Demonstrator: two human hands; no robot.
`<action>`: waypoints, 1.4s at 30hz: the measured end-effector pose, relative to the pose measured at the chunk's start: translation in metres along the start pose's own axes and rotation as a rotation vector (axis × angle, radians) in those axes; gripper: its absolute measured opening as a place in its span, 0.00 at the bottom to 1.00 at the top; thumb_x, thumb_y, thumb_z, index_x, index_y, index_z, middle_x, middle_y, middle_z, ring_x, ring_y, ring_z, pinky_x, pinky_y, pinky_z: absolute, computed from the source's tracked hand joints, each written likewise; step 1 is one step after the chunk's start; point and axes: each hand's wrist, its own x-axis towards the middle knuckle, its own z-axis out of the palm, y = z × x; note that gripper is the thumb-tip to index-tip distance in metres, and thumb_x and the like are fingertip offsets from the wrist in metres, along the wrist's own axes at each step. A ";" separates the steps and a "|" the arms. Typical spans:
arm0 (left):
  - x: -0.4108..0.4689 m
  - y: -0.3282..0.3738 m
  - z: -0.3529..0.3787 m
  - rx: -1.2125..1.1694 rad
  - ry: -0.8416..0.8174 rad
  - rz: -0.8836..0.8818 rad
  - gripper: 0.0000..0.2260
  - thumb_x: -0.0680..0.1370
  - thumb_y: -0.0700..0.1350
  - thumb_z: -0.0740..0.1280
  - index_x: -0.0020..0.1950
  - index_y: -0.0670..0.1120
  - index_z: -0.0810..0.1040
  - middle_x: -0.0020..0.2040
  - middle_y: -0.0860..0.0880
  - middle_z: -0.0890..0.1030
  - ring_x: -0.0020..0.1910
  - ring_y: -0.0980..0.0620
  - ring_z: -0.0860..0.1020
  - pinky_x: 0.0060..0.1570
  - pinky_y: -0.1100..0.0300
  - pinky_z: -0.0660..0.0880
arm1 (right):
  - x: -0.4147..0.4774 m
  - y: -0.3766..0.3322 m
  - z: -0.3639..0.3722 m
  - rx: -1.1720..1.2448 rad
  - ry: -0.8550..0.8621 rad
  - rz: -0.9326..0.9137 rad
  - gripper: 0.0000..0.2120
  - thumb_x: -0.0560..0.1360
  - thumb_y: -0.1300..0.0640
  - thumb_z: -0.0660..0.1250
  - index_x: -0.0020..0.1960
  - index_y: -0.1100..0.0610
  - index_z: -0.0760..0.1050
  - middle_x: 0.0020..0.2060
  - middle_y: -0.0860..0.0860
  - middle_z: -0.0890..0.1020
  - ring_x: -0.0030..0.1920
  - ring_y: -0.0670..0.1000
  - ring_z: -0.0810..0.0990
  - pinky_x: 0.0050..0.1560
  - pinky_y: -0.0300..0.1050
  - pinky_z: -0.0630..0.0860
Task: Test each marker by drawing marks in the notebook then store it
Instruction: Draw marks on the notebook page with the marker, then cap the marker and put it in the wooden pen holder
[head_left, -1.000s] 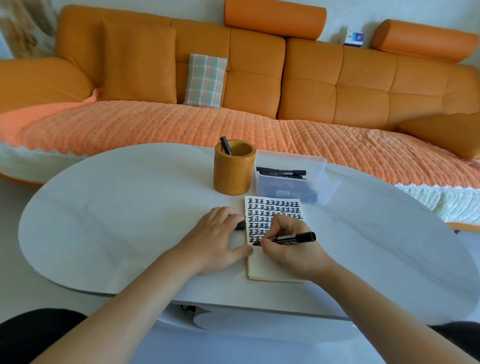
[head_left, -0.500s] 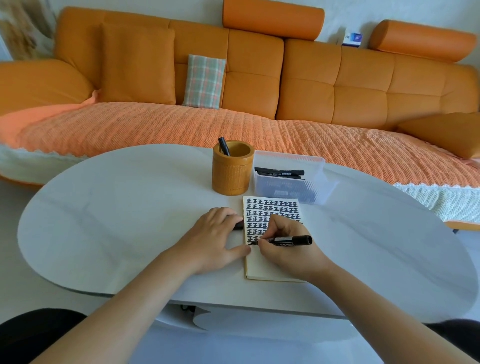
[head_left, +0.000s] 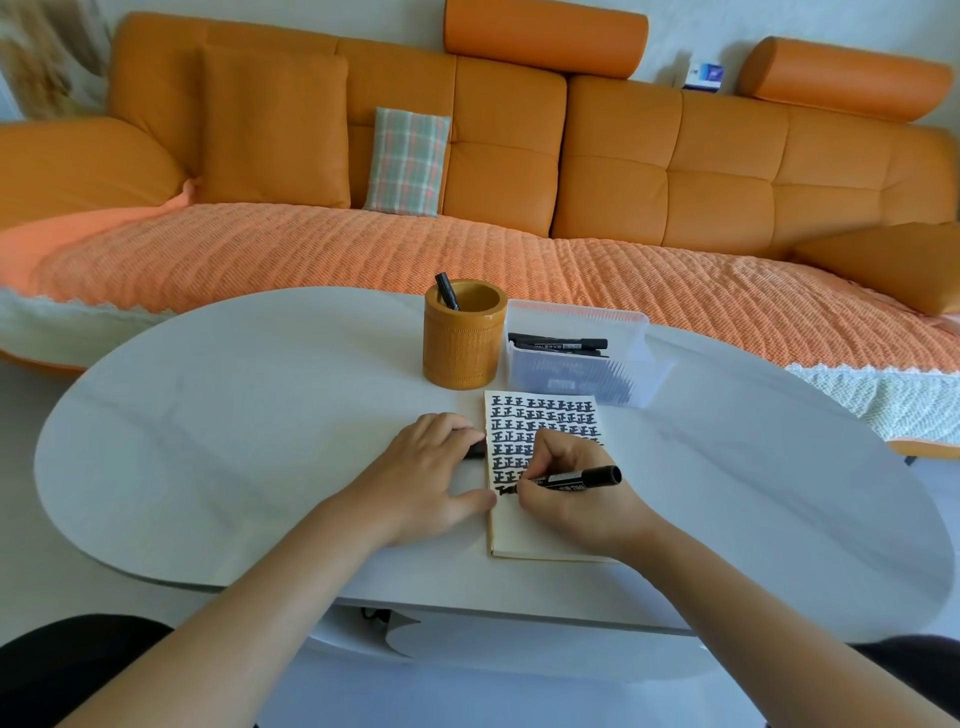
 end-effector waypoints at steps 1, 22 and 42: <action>0.000 0.000 0.000 -0.003 -0.001 -0.002 0.36 0.70 0.70 0.51 0.72 0.51 0.64 0.69 0.54 0.63 0.70 0.54 0.59 0.70 0.57 0.59 | 0.000 0.000 0.000 0.003 0.002 -0.004 0.07 0.66 0.61 0.68 0.35 0.61 0.70 0.31 0.48 0.75 0.32 0.47 0.71 0.33 0.41 0.68; -0.001 0.000 -0.002 -0.007 -0.005 -0.007 0.36 0.70 0.71 0.51 0.73 0.52 0.63 0.70 0.55 0.63 0.70 0.56 0.58 0.70 0.59 0.58 | -0.003 -0.007 -0.002 0.011 -0.036 0.000 0.06 0.66 0.62 0.68 0.34 0.57 0.71 0.32 0.50 0.76 0.33 0.48 0.72 0.34 0.42 0.68; 0.014 0.001 -0.022 -0.088 0.272 -0.137 0.07 0.78 0.50 0.67 0.56 0.56 0.77 0.49 0.59 0.78 0.48 0.57 0.73 0.42 0.59 0.75 | 0.019 -0.027 -0.036 0.206 0.013 0.153 0.10 0.81 0.65 0.61 0.52 0.56 0.80 0.43 0.59 0.81 0.34 0.54 0.81 0.35 0.47 0.79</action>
